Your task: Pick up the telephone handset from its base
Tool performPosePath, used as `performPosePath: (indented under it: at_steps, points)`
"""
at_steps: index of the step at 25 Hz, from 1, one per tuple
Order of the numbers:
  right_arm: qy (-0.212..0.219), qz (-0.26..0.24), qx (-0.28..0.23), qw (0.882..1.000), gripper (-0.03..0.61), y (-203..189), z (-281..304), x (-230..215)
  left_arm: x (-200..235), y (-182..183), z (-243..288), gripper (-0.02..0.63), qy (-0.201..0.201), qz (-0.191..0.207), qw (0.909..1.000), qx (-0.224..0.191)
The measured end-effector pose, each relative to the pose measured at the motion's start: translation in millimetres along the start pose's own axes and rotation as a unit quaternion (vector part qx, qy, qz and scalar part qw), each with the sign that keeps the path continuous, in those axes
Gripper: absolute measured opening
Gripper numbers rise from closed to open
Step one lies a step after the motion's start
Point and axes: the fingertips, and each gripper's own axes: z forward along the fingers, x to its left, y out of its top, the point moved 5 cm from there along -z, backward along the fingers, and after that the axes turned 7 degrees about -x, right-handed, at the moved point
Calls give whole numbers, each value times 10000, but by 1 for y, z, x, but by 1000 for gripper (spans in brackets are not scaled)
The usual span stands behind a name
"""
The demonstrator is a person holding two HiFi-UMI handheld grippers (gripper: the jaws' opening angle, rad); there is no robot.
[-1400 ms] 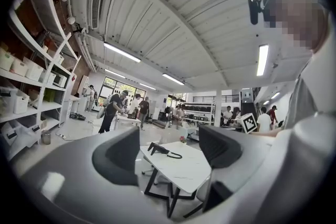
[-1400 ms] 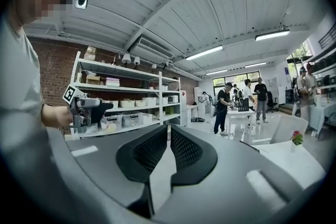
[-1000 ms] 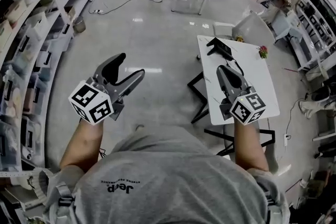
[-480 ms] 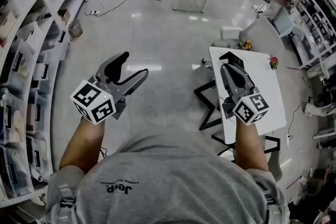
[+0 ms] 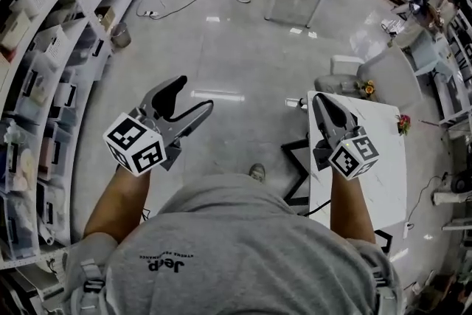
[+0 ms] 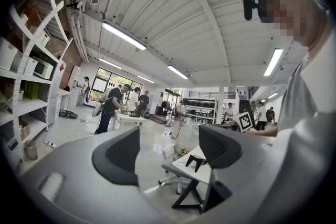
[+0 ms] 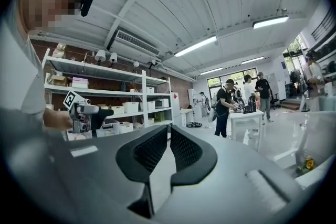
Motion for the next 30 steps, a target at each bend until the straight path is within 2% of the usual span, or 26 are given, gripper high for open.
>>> performPosePath:
  at_steps: [8,12,15,22,26,30]
  points:
    - [840,234,88,9962,5,-8,79,-126,21,-12,122,383,559,-85,9984,-81]
    - [967,242,128,9949,5,-10,103,-168,32,-15,168,383,625,-150,9979,-24]
    - [924,269,186,9952,5,-18,121,-183,52,-17,186,383,561,-150,9983,28]
    - [425,70,178,9989,5,-29,168,-171,124,-13,190,383,126,-47,9997,217]
    - [-248,-58,141,9996,5,-29,155,-168,144,-18,208,382,-509,85,9970,584]
    - [-992,-163,92,9949,5,-24,129,-190,144,-25,252,382,-1127,230,9895,872]
